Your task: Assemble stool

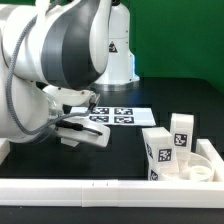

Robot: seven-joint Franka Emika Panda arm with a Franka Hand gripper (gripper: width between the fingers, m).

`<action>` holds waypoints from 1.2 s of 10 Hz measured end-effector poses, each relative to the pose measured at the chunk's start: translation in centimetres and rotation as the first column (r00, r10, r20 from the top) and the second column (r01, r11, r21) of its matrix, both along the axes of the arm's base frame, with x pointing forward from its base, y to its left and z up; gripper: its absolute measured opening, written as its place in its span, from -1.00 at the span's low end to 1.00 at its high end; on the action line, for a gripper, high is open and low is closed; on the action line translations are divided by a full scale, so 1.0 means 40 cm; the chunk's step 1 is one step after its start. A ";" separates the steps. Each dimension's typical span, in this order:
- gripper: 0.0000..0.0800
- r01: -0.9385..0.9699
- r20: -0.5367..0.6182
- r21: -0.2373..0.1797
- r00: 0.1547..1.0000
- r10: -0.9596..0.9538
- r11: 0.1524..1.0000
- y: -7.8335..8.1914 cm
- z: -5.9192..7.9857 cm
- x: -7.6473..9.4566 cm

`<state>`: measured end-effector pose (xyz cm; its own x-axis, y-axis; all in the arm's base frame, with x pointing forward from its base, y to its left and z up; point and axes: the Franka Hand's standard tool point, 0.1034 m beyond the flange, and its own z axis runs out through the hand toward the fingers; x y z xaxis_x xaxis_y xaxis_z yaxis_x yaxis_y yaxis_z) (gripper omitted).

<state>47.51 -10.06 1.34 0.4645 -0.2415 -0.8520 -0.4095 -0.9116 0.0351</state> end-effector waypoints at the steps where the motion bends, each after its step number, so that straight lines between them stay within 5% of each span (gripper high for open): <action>1: 0.51 0.001 0.001 -0.001 1.000 -0.001 1.000 -0.002 0.000 0.000; 2: 0.51 0.001 0.000 -0.001 1.000 -0.001 1.000 -0.002 0.000 0.000; 3: 0.07 0.001 0.000 -0.001 1.000 -0.001 1.000 -0.002 0.000 0.000; 4: 0.07 0.000 0.003 -0.001 1.000 0.000 1.000 -0.002 0.000 0.001; 5: -0.20 -0.010 0.020 -0.008 1.000 0.011 1.000 0.003 0.008 0.010; 6: -0.20 -0.038 0.030 -0.009 0.999 0.038 0.999 0.026 0.029 0.022; 9: -0.20 -0.119 0.181 0.003 0.977 0.117 0.993 0.070 0.204 0.128; 10: -0.20 -0.121 0.292 -0.023 0.948 0.123 0.992 0.040 0.216 0.159; 12: -0.20 -0.107 0.404 -0.077 0.906 0.129 0.991 0.048 0.199 0.164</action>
Offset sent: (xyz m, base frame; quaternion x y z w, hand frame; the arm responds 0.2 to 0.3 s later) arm 0.0000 0.0000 0.0000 0.0000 0.0000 0.0000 1.0000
